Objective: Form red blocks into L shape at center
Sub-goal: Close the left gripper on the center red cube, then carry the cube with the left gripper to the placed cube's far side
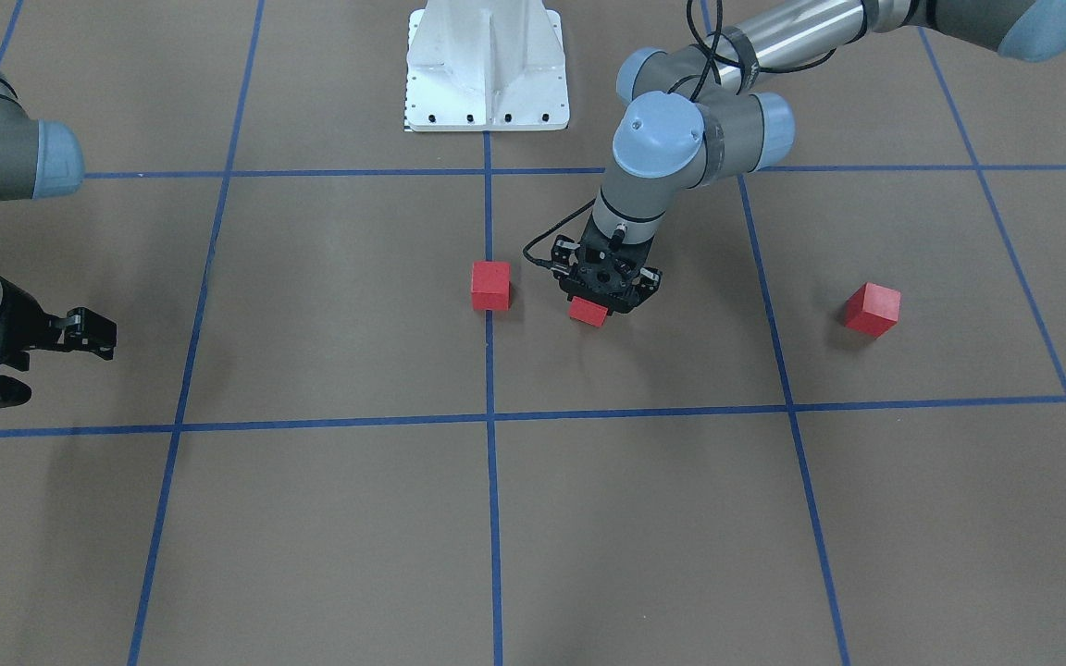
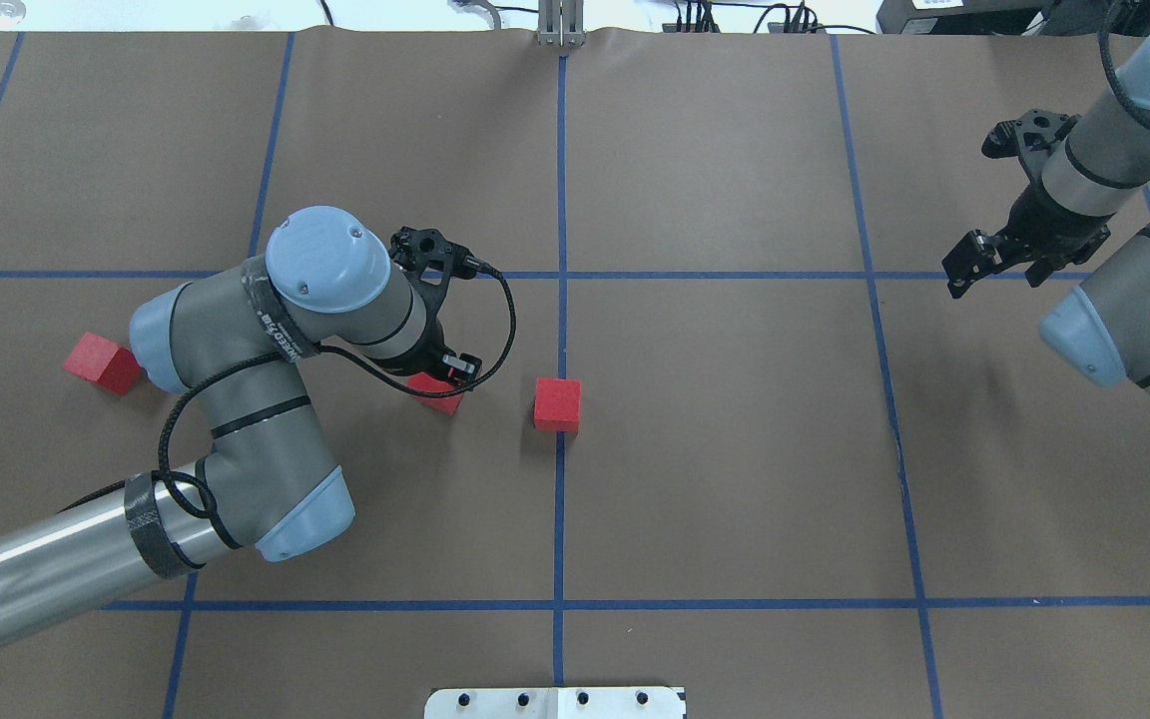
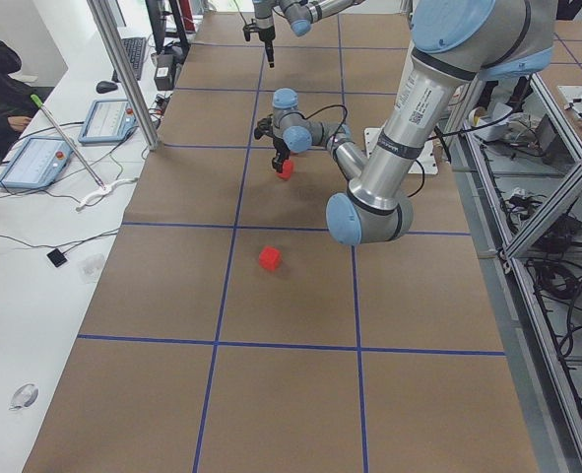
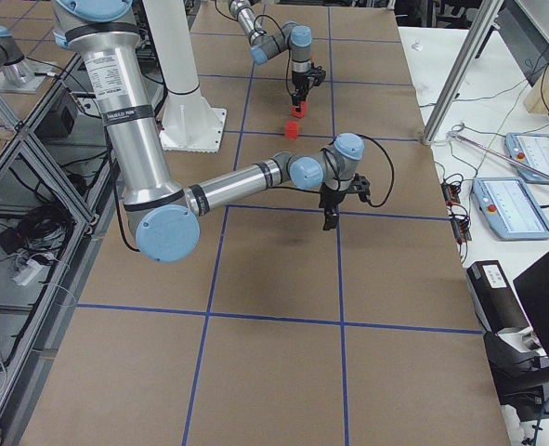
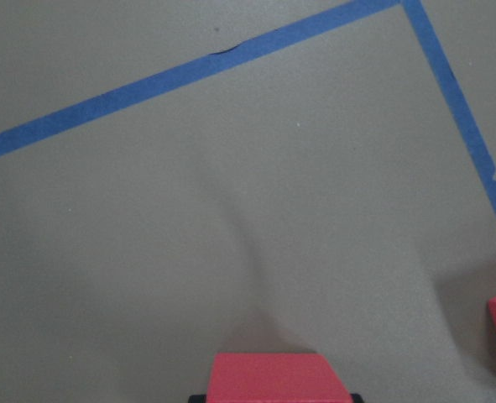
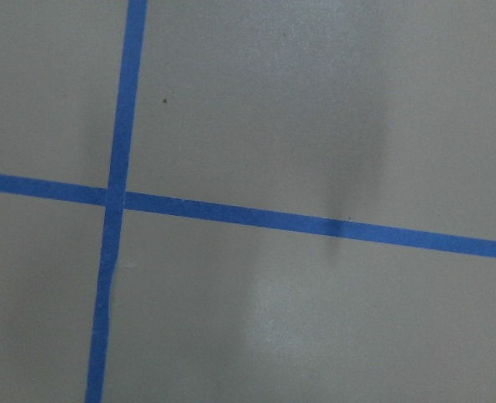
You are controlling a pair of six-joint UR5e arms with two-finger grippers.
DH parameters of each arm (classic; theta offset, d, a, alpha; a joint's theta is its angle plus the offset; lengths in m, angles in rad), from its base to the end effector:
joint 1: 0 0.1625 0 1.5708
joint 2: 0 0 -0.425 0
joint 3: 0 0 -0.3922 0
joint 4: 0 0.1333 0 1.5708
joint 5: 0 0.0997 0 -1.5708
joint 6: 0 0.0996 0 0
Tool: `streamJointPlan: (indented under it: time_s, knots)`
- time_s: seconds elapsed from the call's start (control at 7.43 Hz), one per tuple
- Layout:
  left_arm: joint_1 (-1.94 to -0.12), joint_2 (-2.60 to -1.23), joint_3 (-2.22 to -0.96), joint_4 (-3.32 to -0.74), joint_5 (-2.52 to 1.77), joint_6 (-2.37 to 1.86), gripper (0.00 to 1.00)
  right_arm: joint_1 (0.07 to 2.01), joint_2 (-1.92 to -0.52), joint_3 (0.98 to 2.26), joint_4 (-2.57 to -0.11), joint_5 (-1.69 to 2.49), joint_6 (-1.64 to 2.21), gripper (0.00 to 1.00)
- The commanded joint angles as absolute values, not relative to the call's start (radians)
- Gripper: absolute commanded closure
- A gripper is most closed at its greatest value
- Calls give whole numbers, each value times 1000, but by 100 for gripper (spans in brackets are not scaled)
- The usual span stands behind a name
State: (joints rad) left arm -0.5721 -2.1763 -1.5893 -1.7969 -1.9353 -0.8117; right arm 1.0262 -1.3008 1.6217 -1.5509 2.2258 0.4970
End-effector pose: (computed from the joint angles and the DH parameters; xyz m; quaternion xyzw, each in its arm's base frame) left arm 0.5321 -0.4590 0.2693 0.1206 0.4209 0.1581 0.8850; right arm -0.2518 -0.5559 0.4895 -0.0185 -0.3549 -0.0767 0.9316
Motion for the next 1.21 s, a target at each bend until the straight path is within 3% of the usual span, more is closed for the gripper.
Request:
streamJointPlan:
  time_s: [0.0,0.27,0.54,1.08]
  knots:
    - [-598,-2186,-1594,-1793,-1962,-821,100,1026,-1301,1620,-1551,2226,499,0]
    - [-604,-2250,-1569,-1731,-1957,-912,100,1026,-1301,1620,-1551,2224,499,0]
    - [-603,-2444,-1362,-1720,-1957,-1021,100,1026,-1299,1612,-1551,2224,500,0]
    - [-606,-2524,-1246,-1721,-1957,-1070,100,1026,-1299,1606,-1551,2224,502,0]
